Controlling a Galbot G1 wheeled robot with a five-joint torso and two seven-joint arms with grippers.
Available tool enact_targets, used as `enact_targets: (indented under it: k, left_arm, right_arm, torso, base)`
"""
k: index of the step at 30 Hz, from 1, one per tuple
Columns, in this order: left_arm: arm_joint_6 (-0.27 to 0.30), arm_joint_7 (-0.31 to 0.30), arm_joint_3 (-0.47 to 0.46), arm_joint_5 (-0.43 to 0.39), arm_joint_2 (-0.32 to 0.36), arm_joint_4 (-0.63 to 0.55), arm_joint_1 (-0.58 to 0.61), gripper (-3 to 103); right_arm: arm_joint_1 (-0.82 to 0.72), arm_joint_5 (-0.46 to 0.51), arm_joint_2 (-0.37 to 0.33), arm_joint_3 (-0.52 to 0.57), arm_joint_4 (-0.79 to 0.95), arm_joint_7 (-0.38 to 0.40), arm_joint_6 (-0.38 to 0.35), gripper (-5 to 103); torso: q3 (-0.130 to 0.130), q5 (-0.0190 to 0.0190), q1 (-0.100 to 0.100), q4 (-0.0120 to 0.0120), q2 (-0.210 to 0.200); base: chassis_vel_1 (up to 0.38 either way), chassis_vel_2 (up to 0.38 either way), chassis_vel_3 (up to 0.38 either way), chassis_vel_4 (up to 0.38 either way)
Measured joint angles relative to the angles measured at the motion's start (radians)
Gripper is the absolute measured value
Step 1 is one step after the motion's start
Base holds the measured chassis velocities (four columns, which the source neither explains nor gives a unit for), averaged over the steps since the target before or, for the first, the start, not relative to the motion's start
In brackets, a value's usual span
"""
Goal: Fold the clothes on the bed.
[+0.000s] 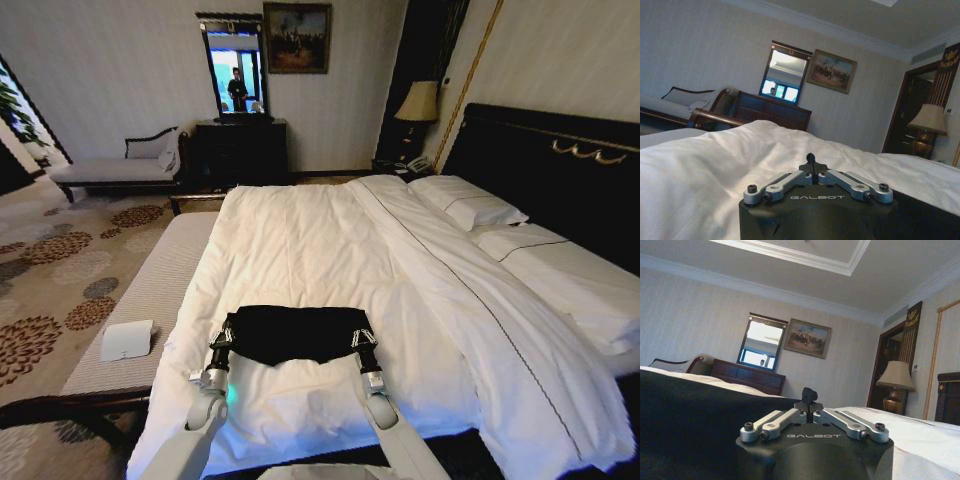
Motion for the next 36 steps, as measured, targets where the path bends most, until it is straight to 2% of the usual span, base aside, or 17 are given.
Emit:
enact_targets:
  k: [15,22,24,25,26,27,28,29,30,31,32,33,36]
  left_arm:
    - [0.02,-0.007,-0.014,0.011,0.0,-0.044,0.038,0]
    - [0.027,-0.006,-0.042,0.014,0.003,-0.053,0.053,0]
    - [0.032,-0.002,-0.043,0.014,0.004,-0.061,0.06,-2]
    - [0.037,0.01,-0.044,0.009,0.007,-0.07,0.069,1]
    - [0.057,0.038,-0.048,-0.001,0.015,-0.089,0.089,7]
    - [0.065,0.049,-0.05,-0.005,0.02,-0.098,0.099,12]
    - [0.065,0.049,-0.05,-0.005,0.02,-0.098,0.099,12]
    - [0.078,0.064,-0.064,-0.013,0.027,-0.128,0.124,23]
    - [0.085,0.064,-0.077,-0.024,0.03,-0.152,0.132,34]
    - [0.092,0.063,-0.084,-0.032,0.034,-0.167,0.135,34]
    - [0.101,0.062,-0.092,-0.041,0.039,-0.186,0.136,40]
    - [0.101,0.062,-0.092,-0.041,0.039,-0.186,0.136,40]
    - [0.143,0.048,-0.109,-0.078,0.063,-0.253,0.132,57]
  right_arm:
    - [-0.049,0.014,-0.018,0.005,0.068,0.0,-0.002,1]
    - [-0.087,0.004,-0.017,0.003,0.089,-0.027,-0.003,1]
    - [-0.091,0.004,-0.017,0.005,0.092,-0.038,-0.003,-2]
    - [-0.094,0.003,-0.017,0.006,0.094,-0.044,-0.003,-2]
    - [-0.097,0.002,-0.019,0.007,0.098,-0.054,-0.003,9]
    - [-0.097,0.002,-0.02,0.008,0.099,-0.057,-0.003,9]
    - [-0.097,0.002,-0.02,0.008,0.099,-0.057,-0.003,9]
    - [-0.1,0.007,-0.03,0.018,0.119,-0.063,-0.002,25]
    - [-0.113,0.025,-0.042,0.028,0.144,-0.072,-0.002,32]
    - [-0.123,0.042,-0.05,0.035,0.164,-0.082,-0.003,37]
    - [-0.135,0.064,-0.058,0.046,0.185,-0.098,-0.006,42]
    - [-0.135,0.064,-0.058,0.046,0.185,-0.098,-0.006,42]
    - [-0.176,0.173,-0.083,0.114,0.281,-0.199,-0.053,53]
  torso:
    - [0.0,-0.0001,0.0,0.0,0.0]
    - [0.0,-0.0001,0.0,-0.0001,0.0]
    - [0.0,-0.0001,0.0,0.0,0.0]
    - [0.0,-0.0001,0.0,-0.0001,0.0]
    - [0.0,-0.0001,0.0,-0.0001,0.0]
    - [0.0,0.0,0.0,0.0,0.0]
    - [0.0,0.0,0.0,0.0,0.0]
    - [0.0,-0.0001,0.0,0.0003,0.0]
    - [0.0,-0.0001,0.0,0.0003,0.0]
    - [0.0,0.0,0.0,0.0002,0.0]
    - [0.0,0.0,0.0,0.0002,0.0]
    - [0.0,0.0,0.0,0.0002,0.0]
    - [0.0,-0.0001,0.0,-0.0001,0.0]
  base:
    - [0.0,0.0,0.0,0.0]
    - [0.0,0.0,0.0,0.0]
    - [0.0,0.0,0.0,0.0]
    - [0.0,0.0,0.0,0.0]
    - [0.0,0.0,0.0,0.0]
    - [0.0,0.0,0.0,0.0]
    - [0.0,0.0,0.0,0.0]
    - [0.0,0.0,0.0,0.0]
    - [0.0,0.0,0.0,0.0]
    - [0.0,0.0,0.0,0.0]
    - [0.0,0.0,0.0,0.0]
    - [0.0,0.0,0.0,0.0]
    - [0.0,0.0,0.0,0.0]
